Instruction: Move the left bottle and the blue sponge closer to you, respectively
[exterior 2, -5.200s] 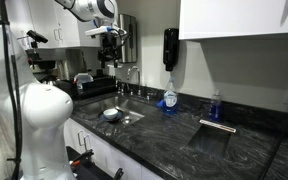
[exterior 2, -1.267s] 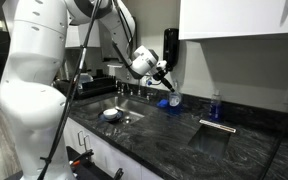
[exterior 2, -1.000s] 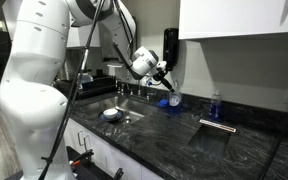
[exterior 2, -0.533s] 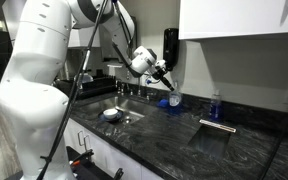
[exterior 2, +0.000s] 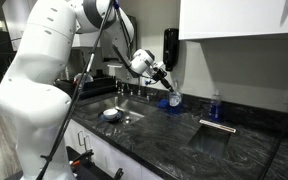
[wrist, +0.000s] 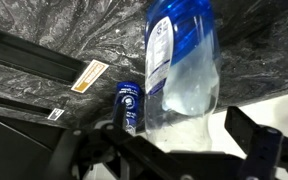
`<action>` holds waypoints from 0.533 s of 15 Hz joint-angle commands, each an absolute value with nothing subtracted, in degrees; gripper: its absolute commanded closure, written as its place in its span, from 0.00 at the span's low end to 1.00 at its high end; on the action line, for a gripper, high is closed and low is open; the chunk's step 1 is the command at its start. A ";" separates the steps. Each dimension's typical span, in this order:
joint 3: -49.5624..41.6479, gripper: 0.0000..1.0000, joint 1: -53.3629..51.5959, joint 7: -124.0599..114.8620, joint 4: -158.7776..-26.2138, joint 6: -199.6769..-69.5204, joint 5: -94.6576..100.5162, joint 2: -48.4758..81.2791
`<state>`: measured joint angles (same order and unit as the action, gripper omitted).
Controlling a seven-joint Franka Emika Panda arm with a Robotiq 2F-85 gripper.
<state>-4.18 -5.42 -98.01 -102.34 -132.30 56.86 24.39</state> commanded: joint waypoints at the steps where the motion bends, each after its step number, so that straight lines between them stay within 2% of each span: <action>1: -4.58 0.00 -5.99 -99.40 -99.01 -128.15 56.60 27.33; 4: -4.58 0.00 -5.81 -100.14 -98.31 -126.85 56.68 28.23; 5: -4.62 0.25 -5.76 -100.55 -98.33 -126.89 56.95 28.34; 6: -4.60 0.28 -5.68 -100.66 -98.21 -126.73 56.89 28.42; 8: -4.70 0.42 -5.53 -101.04 -98.12 -126.81 56.87 28.61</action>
<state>-4.31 -5.50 -100.41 -99.46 -127.88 56.86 27.60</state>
